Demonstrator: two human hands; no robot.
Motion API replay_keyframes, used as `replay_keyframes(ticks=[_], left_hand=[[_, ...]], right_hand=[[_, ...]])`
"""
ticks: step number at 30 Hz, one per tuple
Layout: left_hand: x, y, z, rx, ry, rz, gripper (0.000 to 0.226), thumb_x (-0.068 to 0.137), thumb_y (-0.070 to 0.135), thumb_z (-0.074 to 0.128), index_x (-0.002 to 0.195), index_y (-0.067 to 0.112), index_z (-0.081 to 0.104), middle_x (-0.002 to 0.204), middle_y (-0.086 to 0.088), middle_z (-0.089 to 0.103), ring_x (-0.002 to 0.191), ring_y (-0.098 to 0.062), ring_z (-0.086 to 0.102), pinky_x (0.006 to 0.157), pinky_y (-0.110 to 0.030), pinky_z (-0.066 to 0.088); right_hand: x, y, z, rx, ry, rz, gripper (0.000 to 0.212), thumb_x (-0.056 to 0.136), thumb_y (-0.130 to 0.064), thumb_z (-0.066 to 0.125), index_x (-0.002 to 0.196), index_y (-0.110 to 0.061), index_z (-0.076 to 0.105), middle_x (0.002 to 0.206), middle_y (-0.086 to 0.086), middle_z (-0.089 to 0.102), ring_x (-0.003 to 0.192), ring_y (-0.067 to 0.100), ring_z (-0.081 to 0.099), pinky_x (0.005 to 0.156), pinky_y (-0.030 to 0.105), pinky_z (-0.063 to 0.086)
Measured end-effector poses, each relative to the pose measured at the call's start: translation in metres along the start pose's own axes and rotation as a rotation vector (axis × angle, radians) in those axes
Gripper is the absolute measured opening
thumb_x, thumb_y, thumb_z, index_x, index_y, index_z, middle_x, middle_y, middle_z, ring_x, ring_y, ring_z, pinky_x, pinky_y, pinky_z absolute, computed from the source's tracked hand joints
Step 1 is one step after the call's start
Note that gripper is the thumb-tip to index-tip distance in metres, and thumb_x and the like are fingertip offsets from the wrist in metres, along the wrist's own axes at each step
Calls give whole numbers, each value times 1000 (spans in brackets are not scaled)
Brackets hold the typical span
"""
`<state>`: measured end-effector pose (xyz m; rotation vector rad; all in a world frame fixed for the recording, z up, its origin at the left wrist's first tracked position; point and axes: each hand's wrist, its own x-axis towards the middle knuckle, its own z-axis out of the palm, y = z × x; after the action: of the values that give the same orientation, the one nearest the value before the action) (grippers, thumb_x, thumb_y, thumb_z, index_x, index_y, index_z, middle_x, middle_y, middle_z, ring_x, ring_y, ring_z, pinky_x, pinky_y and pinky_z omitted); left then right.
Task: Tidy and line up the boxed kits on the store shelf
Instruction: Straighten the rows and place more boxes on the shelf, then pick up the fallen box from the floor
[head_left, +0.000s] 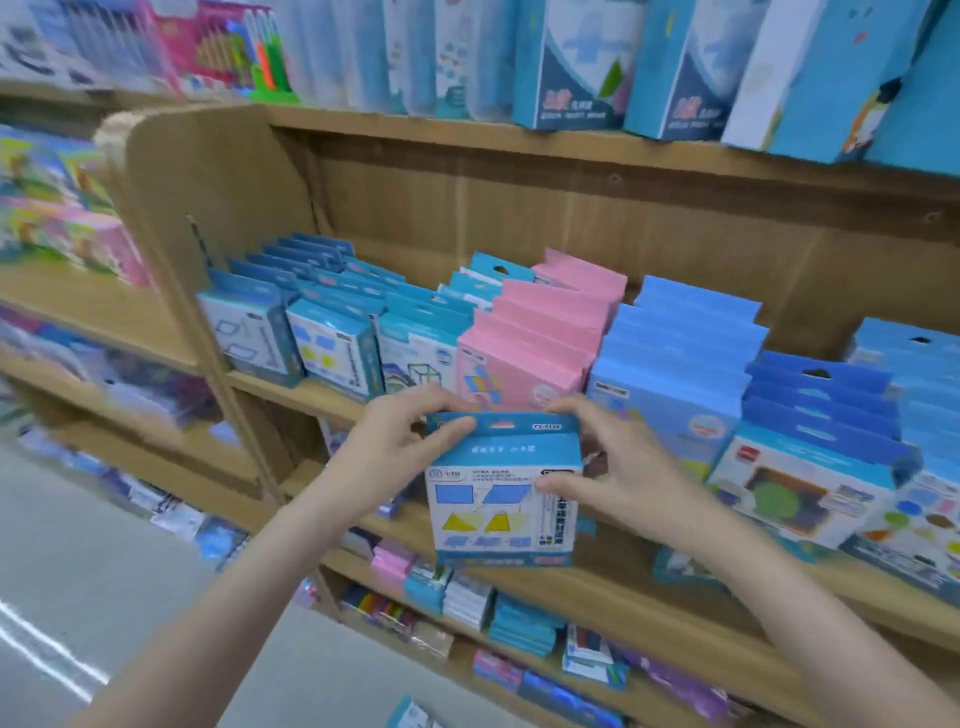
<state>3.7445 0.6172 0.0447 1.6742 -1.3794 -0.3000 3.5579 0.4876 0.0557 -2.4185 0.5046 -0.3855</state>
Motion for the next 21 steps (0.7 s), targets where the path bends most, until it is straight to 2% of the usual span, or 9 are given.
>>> replay_keyframes(ticks=[1, 3, 6, 8, 11, 14, 17, 19, 21], left_hand=[[-5, -18, -20, -15, 62, -33, 6, 91, 26, 56, 91, 28, 61, 89, 1, 62, 73, -17, 61, 54, -31, 51], [-13, -56, -61, -7, 209, -61, 16, 92, 15, 53, 96, 30, 58, 94, 3, 61, 80, -6, 61, 60, -16, 50], [-18, -119, -116, 96, 309, -122, 17, 93, 8, 51, 104, 19, 57, 95, 7, 61, 84, 1, 57, 68, -2, 39], [-18, -155, -135, 151, 245, -172, 17, 92, 5, 51, 102, 16, 58, 91, 6, 57, 83, -5, 55, 66, -1, 36], [-13, -193, -138, 130, 12, -198, 29, 89, 2, 51, 98, 29, 54, 101, 0, 49, 89, -12, 51, 72, -8, 35], [-2, -223, -131, 137, -160, -230, 37, 92, 10, 49, 123, 31, 49, 113, 0, 41, 96, -16, 51, 80, -15, 36], [8, -238, -119, 125, -199, -182, 53, 92, 9, 48, 140, 28, 35, 127, -1, 37, 101, -14, 46, 82, -11, 36], [9, -242, -115, 80, -205, -162, 55, 92, 8, 48, 141, 28, 34, 131, 2, 35, 97, -7, 47, 78, -3, 35], [5, -246, -116, 68, -169, -153, 53, 92, 7, 48, 140, 26, 36, 127, 5, 36, 93, -6, 48, 75, 0, 34]], right_hand=[[19, -9, 15, 12, 14, -13, 44, 78, -34, 70, 105, -46, 37, 103, -14, 61, 87, 1, 58, 73, 28, 51], [59, -27, 47, 18, 96, -33, 43, 78, -34, 70, 110, -37, 42, 105, -7, 64, 84, 11, 62, 74, 35, 52], [121, -55, 95, -33, 293, -2, 47, 78, -33, 70, 117, -25, 45, 97, 0, 63, 80, 20, 61, 73, 37, 49], [161, -75, 123, -73, 325, 14, 48, 82, -34, 66, 122, -22, 43, 100, 5, 62, 87, 22, 58, 73, 33, 45], [204, -90, 156, -252, 347, 51, 52, 86, -34, 61, 129, -13, 41, 120, 8, 49, 112, 22, 46, 81, 27, 36], [225, -85, 178, -515, 460, 70, 59, 81, -29, 68, 129, -4, 44, 126, 16, 42, 112, 29, 43, 84, 34, 46], [232, -76, 188, -653, 535, 65, 74, 71, -27, 78, 132, -5, 41, 124, 20, 42, 101, 29, 41, 83, 42, 48], [230, -75, 192, -648, 582, 34, 74, 74, -27, 75, 134, -9, 36, 128, 13, 31, 104, 27, 35, 88, 43, 46], [219, -78, 193, -603, 633, -33, 68, 78, -25, 72, 133, -11, 35, 129, 8, 25, 106, 26, 35, 92, 41, 43]])
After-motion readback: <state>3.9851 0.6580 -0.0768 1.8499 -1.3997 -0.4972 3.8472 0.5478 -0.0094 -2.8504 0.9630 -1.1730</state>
